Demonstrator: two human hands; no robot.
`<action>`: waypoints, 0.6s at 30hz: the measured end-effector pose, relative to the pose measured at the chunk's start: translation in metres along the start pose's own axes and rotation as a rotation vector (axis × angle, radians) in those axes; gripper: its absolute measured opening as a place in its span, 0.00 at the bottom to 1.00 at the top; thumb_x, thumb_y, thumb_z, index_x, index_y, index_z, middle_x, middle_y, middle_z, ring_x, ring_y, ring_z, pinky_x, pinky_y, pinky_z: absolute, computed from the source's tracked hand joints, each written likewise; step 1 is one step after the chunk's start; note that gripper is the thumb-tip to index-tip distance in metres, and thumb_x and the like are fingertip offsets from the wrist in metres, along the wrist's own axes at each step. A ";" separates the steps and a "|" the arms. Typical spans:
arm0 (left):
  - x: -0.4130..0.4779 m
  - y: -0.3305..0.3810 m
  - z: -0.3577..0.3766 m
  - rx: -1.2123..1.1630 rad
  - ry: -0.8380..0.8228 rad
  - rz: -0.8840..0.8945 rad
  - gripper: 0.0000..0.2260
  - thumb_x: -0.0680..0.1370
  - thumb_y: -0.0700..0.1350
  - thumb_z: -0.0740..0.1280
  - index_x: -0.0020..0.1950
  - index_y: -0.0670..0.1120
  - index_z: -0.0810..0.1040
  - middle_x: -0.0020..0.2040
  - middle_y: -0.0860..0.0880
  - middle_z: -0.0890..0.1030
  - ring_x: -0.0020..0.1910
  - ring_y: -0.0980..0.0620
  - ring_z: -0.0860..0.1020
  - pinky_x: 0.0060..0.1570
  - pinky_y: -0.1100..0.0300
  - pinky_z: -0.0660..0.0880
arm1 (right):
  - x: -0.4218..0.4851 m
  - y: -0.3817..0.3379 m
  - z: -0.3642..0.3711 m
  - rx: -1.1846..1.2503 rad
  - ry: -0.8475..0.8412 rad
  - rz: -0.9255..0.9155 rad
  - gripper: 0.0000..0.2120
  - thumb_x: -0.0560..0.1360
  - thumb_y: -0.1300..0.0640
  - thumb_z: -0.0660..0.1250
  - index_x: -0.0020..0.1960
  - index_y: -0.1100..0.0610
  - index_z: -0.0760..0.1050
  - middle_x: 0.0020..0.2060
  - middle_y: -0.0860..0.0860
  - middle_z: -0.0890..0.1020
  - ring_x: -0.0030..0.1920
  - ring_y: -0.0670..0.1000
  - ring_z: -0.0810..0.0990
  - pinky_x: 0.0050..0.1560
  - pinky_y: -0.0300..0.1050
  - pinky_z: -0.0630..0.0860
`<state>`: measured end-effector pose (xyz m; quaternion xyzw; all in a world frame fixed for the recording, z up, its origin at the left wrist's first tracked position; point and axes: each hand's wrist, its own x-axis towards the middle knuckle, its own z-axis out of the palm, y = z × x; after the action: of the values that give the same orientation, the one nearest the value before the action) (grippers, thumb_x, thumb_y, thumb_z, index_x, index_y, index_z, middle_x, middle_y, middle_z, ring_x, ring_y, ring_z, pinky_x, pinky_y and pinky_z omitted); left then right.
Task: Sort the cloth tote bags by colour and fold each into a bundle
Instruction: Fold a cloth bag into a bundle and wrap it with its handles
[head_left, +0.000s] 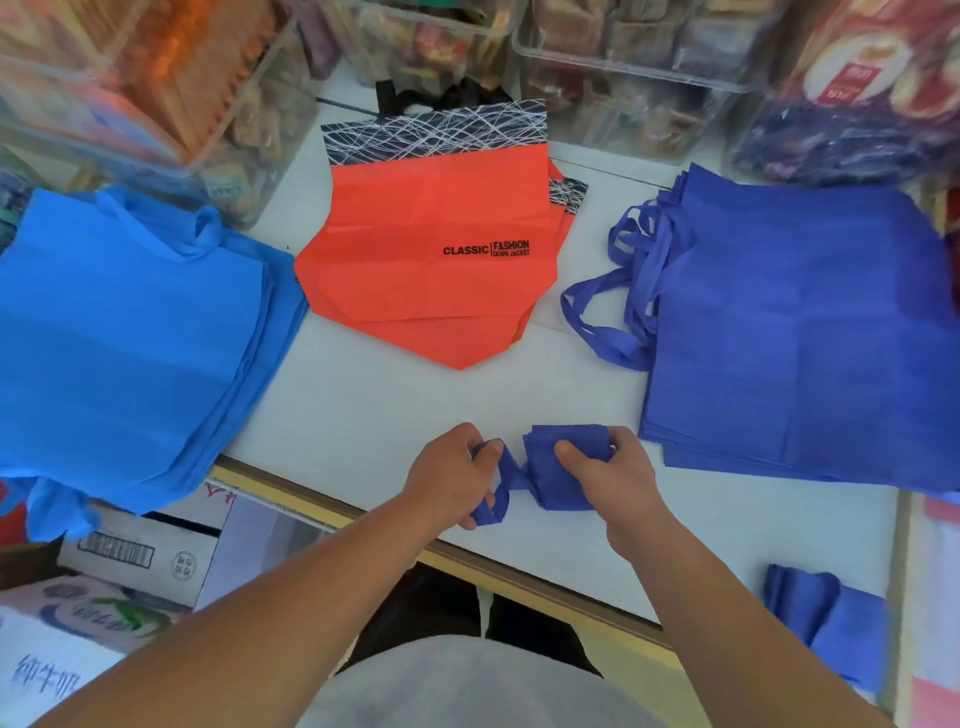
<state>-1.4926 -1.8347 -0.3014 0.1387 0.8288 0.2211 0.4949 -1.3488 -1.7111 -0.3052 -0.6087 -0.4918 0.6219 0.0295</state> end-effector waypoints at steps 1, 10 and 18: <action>-0.005 0.003 -0.002 -0.050 -0.017 -0.023 0.12 0.83 0.57 0.60 0.50 0.48 0.72 0.33 0.46 0.84 0.31 0.43 0.83 0.35 0.47 0.84 | -0.011 -0.006 -0.010 -0.019 -0.057 -0.105 0.14 0.75 0.57 0.76 0.55 0.51 0.73 0.52 0.51 0.82 0.49 0.52 0.81 0.47 0.45 0.79; -0.074 0.070 -0.005 -0.037 -0.151 0.169 0.12 0.82 0.54 0.65 0.50 0.45 0.76 0.37 0.43 0.83 0.26 0.50 0.76 0.25 0.57 0.76 | -0.105 -0.036 -0.100 -0.527 -0.383 -0.850 0.18 0.71 0.58 0.78 0.54 0.43 0.76 0.51 0.43 0.83 0.50 0.51 0.82 0.49 0.48 0.80; -0.139 0.115 0.002 0.045 -0.236 0.452 0.13 0.84 0.55 0.59 0.50 0.53 0.80 0.44 0.55 0.78 0.38 0.53 0.77 0.32 0.58 0.76 | -0.123 -0.048 -0.123 -0.455 -0.248 -1.089 0.16 0.68 0.60 0.80 0.49 0.46 0.78 0.55 0.42 0.79 0.53 0.51 0.82 0.46 0.43 0.79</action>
<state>-1.4243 -1.7975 -0.1392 0.3563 0.7179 0.2900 0.5230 -1.2470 -1.6936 -0.1573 -0.1830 -0.8533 0.4629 0.1552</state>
